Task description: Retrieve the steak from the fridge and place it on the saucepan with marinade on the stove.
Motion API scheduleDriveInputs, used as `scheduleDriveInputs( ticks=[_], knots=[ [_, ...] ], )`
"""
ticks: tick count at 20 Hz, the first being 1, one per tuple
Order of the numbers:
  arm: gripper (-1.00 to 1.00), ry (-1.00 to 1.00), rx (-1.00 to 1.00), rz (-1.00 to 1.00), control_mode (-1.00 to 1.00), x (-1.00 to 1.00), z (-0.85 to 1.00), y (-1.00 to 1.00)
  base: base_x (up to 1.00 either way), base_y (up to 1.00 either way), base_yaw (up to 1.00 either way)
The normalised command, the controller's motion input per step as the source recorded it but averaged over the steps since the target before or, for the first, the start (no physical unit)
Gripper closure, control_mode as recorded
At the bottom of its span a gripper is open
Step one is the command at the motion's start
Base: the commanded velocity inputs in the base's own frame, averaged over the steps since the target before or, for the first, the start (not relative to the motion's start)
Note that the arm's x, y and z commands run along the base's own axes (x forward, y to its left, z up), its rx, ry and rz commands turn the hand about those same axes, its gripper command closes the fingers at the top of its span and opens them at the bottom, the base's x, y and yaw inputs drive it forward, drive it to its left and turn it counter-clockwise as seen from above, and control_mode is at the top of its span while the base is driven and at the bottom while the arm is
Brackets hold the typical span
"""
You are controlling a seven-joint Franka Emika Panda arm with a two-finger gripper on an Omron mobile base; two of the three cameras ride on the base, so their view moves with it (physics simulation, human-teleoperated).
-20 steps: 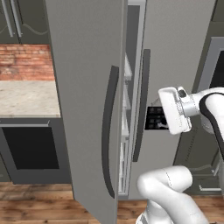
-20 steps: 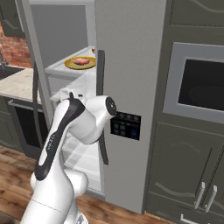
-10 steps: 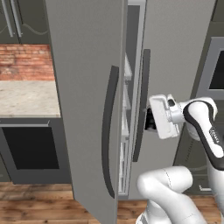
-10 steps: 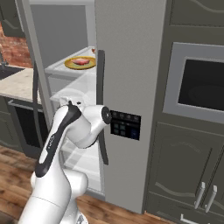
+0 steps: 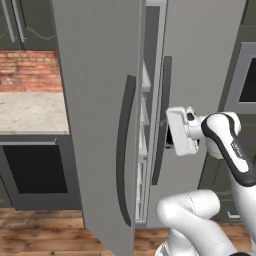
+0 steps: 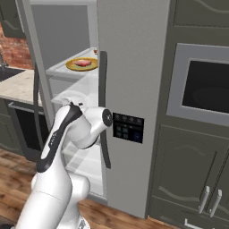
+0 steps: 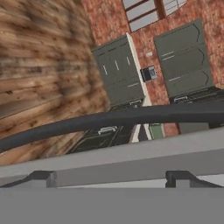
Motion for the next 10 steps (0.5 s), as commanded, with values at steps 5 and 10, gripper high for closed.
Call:
scheduleDriveInputs(
  ticks=[5,10],
  knots=[
    [-1.0,-0.08,0.0,0.0,-1.0,0.22,-0.13,0.12,0.0,0.0,0.0],
    [-1.0,-0.07,0.0,0.0,-1.0,0.12,-0.09,0.19,0.0,0.0,0.0]
  ],
)
